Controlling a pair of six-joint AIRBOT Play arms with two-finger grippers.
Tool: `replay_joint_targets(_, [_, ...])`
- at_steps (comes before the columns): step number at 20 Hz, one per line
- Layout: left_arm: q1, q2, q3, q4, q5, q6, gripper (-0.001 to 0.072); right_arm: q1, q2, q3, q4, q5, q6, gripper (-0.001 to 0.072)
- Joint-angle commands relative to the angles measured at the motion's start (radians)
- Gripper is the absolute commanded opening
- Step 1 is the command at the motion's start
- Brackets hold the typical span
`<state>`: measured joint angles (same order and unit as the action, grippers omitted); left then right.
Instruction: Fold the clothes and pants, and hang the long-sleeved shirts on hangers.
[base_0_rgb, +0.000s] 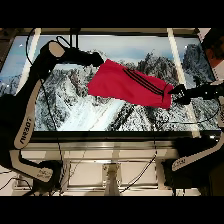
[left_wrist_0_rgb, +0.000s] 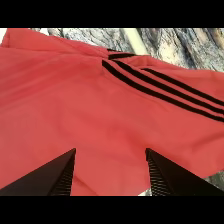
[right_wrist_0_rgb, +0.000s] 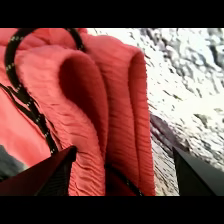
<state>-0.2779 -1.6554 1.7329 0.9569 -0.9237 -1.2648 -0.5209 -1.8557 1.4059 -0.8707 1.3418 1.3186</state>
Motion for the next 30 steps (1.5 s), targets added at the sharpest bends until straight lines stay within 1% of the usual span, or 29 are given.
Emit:
replay_joint_targets(1, [-0.003,0.002,0.0,0.0,-0.016,0.002,0.0512,0.044,-0.024,0.012,-0.023,0.003,0.008,0.0707])
replay_joint_targets(5, [-0.003,0.002,0.0,0.0,-0.016,0.002,0.0512,0.132,-0.053,0.014,-0.024,-0.005,0.002,0.069])
replay_joint_targets(6, [-0.003,0.001,0.0,0.0,-0.016,0.002,0.0512,0.144,-0.053,0.019,-0.023,-0.006,0.0,0.0658])
replay_joint_targets(8, [-0.003,0.001,0.0,0.0,-0.016,0.002,0.0511,0.149,-0.053,0.035,-0.02,-0.004,0.0,0.0274])
replay_joint_targets(9, [-0.003,0.001,0.0,0.0,-0.016,0.002,0.0511,0.146,-0.052,0.043,-0.021,-0.003,0.004,0.0197])
replay_joint_targets(10, [-0.003,0.001,0.0,0.0,-0.016,0.002,0.0511,0.146,-0.052,0.05,-0.022,-0.003,0.012,0.0021])
replay_joint_targets(12, [-0.003,0.001,0.0,0.001,-0.016,0.002,0.0504,0.139,-0.05,0.071,-0.006,0.003,0.026,0.0011])
replay_joint_targets(14, [0.008,0.002,0.0,0.011,-0.023,-0.003,0.0438,0.097,-0.032,0.105,0.0,0.016,0.044,0.0011])
replay_joint_targets(15, [0.02,0.001,0.0,0.021,-0.048,-0.014,0.026,0.051,-0.013,0.119,0.001,0.027,0.063,0.001])
replay_joint_targets(16, [0.035,0.002,0.0,0.034,-0.093,-0.013,0.0,-0.002,0.009,0.124,0.001,0.035,0.076,0.001])
replay_joint_targets(19, [0.083,0.002,0.0,0.076,-0.224,-0.014,0.0005,-0.21,0.108,0.123,-0.013,0.064,0.076,0.001])
replay_joint_targets(21, [0.111,0.002,0.0,0.099,-0.34,-0.03,0.0004,-0.358,0.18,0.123,-0.065,0.091,0.082,0.001])
replay_joint_targets(22, [0.117,0.002,0.0,0.151,-0.412,-0.059,0.0003,-0.437,0.219,0.123,-0.103,0.108,0.084,0.0011])
replay_joint_targets(23, [0.117,0.002,-0.001,0.224,-0.484,-0.071,0.0002,-0.507,0.254,0.123,-0.139,0.123,0.088,0.0011])
replay_joint_targets(24, [0.11,0.002,-0.001,0.291,-0.533,-0.077,0.0002,-0.58,0.291,0.123,-0.182,0.14,0.099,0.0011])
replay_joint_targets(25, [0.103,0.002,-0.001,0.346,-0.573,-0.105,0.0002,-0.648,0.323,0.123,-0.222,0.154,0.122,0.0011])
replay_joint_targets(26, [0.1,0.002,-0.002,0.372,-0.601,-0.116,0.0003,-0.714,0.352,0.123,-0.259,0.16,0.142,0.0011])
replay_joint_targets(28, [0.097,0.002,-0.015,0.374,-0.62,-0.116,0.0003,-0.83,0.4,0.123,-0.343,0.188,0.169,0.001])
replay_joint_targets(30, [0.097,0.002,-0.039,0.375,-0.619,-0.116,0.0003,-0.904,0.416,0.123,-0.447,0.26,0.174,0.001])
